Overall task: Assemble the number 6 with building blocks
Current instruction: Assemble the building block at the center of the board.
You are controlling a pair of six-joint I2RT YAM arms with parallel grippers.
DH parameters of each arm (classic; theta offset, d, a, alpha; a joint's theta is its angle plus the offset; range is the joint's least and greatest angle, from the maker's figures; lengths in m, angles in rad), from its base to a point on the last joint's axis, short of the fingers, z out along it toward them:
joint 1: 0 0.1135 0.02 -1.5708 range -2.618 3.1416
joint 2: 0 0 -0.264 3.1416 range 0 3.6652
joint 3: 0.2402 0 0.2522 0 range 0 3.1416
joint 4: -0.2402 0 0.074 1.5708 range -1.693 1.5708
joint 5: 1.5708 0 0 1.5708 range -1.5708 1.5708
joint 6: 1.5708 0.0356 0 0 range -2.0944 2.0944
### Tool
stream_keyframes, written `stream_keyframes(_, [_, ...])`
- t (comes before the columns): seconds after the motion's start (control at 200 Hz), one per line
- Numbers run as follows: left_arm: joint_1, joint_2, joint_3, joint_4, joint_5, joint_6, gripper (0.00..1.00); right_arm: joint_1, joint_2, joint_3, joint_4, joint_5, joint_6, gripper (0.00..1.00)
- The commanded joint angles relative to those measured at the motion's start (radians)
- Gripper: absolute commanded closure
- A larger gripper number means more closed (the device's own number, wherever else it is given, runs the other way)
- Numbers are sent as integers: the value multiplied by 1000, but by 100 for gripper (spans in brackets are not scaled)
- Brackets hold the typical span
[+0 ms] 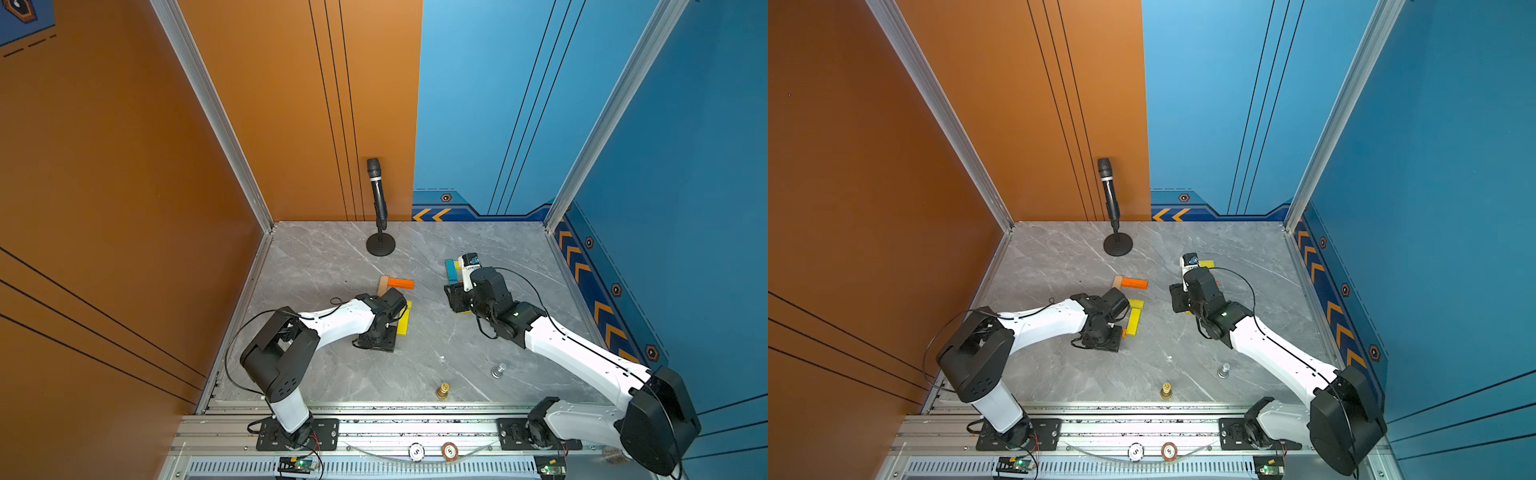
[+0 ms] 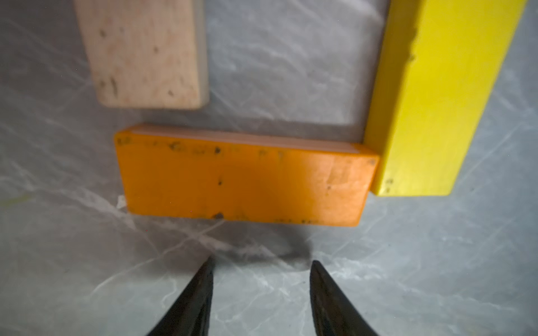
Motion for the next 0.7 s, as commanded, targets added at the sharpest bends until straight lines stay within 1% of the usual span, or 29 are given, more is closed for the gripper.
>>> stream_keyframes(0.0, [-7, 17, 37, 8, -39, -4, 46, -5, -18, -11, -18, -21, 11, 52])
stream_keyframes(0.28, [-6, 41, 47, 34, -48, 7, 47, -6, -15, -13, -17, -28, 5, 52])
stream_keyframes(0.431, [-1, 48, 44, 48, -45, 16, 50, -6, -15, -14, -17, -29, 4, 52])
stream_keyframes(0.696, [9, 50, 31, 76, -32, 50, 52, -7, -9, -10, -12, -35, 3, 52])
